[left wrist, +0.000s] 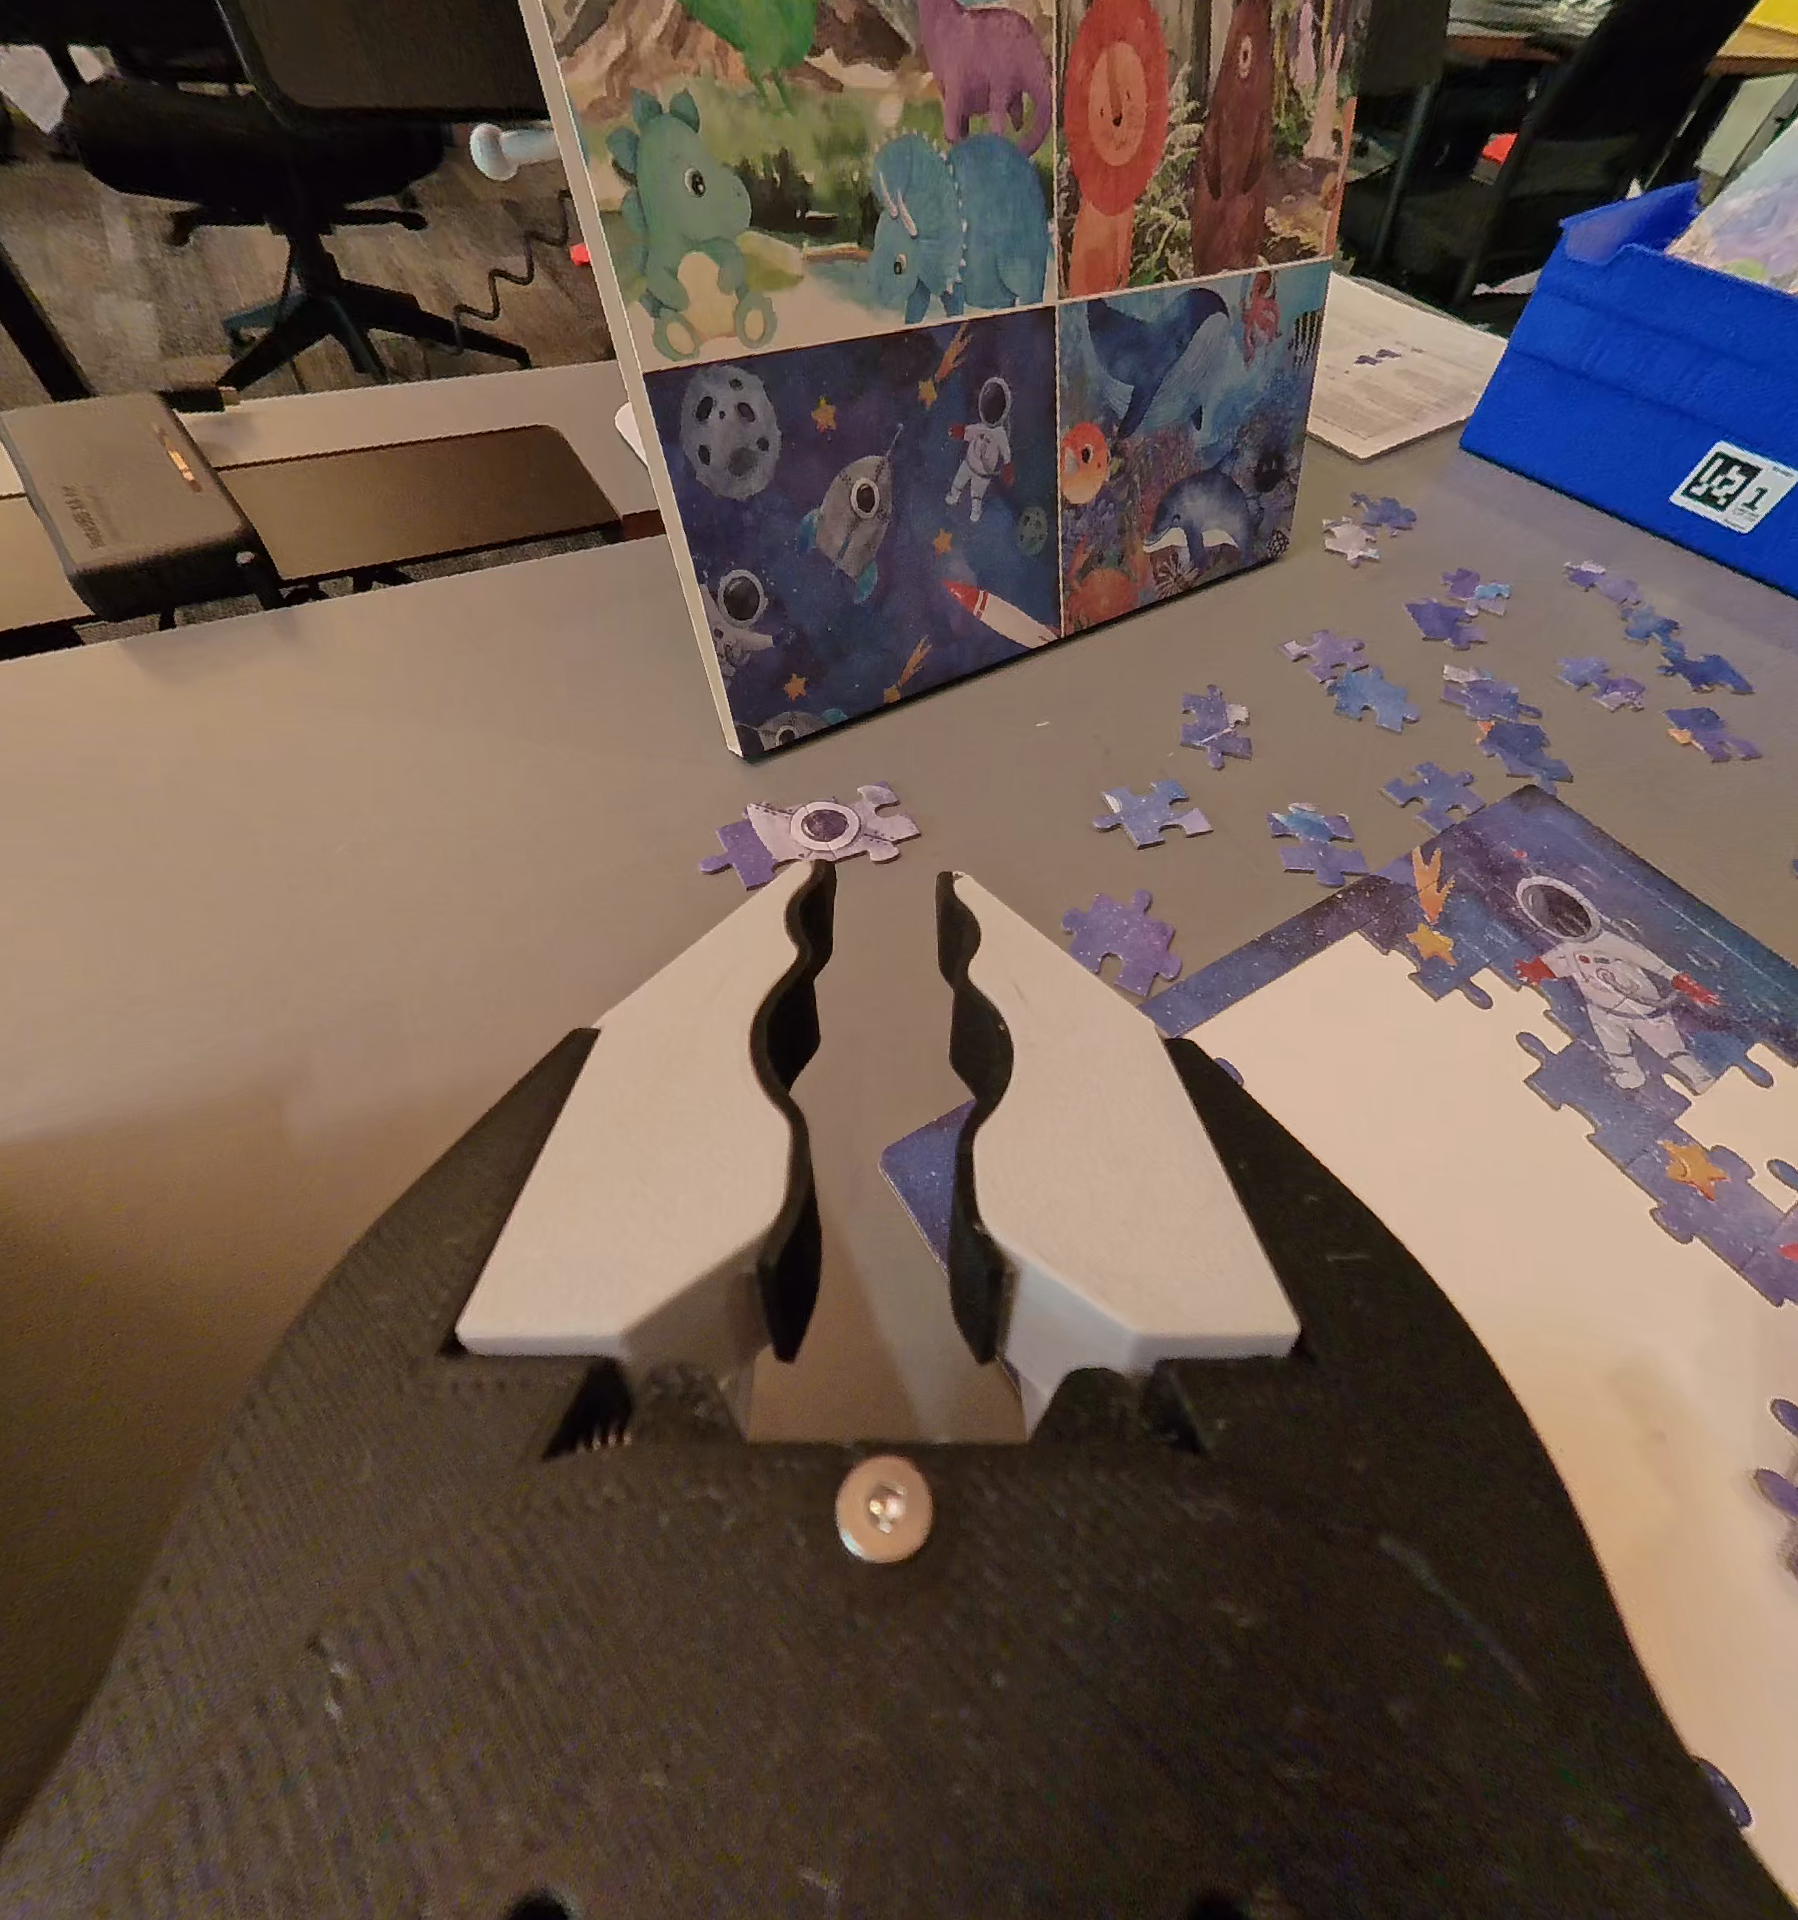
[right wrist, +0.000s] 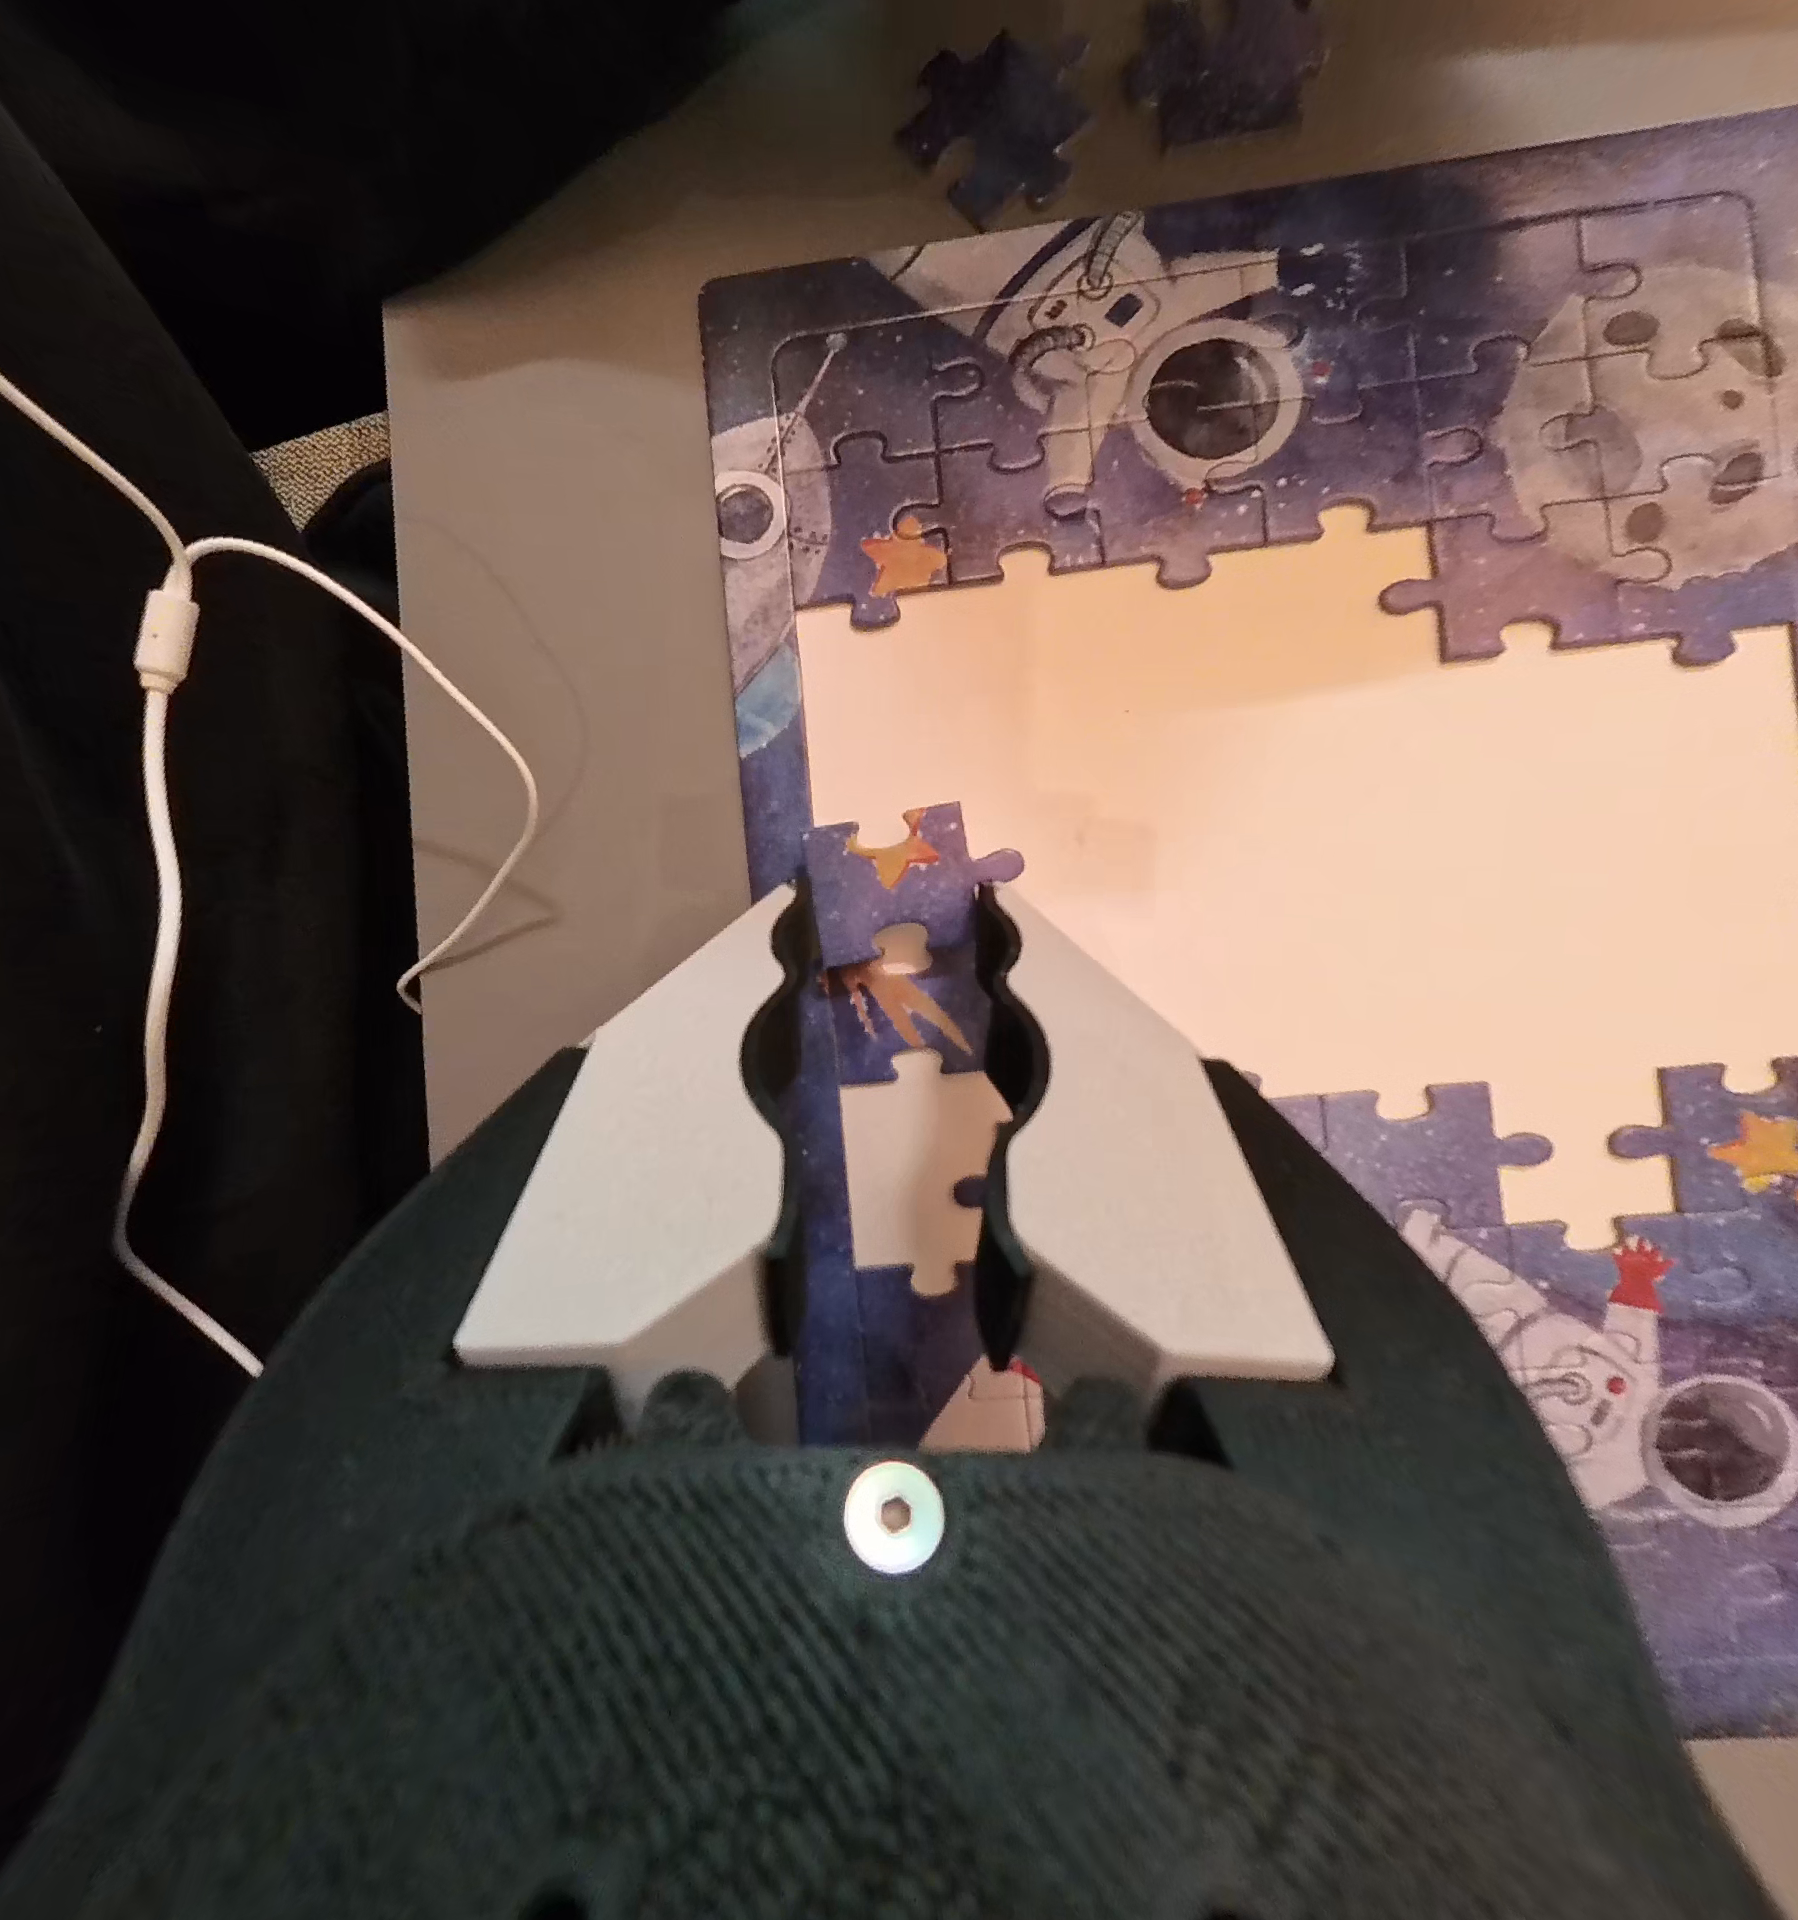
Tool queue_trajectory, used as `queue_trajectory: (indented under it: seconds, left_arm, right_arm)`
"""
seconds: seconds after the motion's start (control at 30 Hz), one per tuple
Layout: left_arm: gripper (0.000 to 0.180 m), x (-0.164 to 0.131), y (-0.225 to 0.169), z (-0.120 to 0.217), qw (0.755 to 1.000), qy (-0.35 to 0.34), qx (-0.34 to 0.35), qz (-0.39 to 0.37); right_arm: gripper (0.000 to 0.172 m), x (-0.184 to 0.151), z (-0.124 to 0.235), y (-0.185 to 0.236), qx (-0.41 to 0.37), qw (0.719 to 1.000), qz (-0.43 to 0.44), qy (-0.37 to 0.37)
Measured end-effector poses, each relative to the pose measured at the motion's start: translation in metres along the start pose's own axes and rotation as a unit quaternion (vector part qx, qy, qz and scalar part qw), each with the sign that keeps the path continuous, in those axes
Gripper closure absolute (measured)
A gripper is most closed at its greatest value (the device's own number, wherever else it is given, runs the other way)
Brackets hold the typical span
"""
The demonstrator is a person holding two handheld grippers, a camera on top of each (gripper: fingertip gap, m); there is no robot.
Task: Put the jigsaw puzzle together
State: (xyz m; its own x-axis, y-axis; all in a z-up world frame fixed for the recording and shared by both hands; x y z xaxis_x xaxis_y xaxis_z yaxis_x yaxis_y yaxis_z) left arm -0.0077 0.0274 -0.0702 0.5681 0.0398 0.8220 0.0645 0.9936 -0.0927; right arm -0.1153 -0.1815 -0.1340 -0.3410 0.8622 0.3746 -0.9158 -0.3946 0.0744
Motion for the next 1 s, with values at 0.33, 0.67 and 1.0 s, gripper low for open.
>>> queue_trajectory:
  seconds: [0.33, 0.67, 1.0]
  left_arm:
    - [0.163, 0.0, 0.0, 0.0, 1.0, 0.0, -0.001, 0.0]
    - [0.162, -0.001, 0.0, -0.001, 1.0, 0.003, -0.001, 0.0]
    - [0.162, -0.002, 0.001, -0.001, 1.0, 0.005, 0.0, 0.001]
  right_arm:
    - [0.142, -0.005, 0.009, -0.02, -0.034, 0.999, -0.007, -0.001]
    - [0.142, -0.034, 0.033, -0.08, -0.092, 0.994, -0.057, -0.009]
    - [0.142, -0.025, 0.02, -0.1, -0.096, 0.993, -0.068, -0.016]
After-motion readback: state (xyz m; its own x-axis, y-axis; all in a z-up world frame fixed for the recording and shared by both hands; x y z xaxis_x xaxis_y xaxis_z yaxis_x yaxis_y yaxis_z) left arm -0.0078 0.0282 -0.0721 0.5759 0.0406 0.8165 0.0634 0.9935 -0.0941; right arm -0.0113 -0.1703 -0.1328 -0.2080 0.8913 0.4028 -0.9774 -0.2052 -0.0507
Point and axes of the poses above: each gripper's, where its closed fingertips meet, z back along the fingers, x out of its top, y = z × x across the jaws, the point moved 2 cm from there along z, back along the fingers, and after that the axes turned 12 degrees about y, right-handed, at the moved point
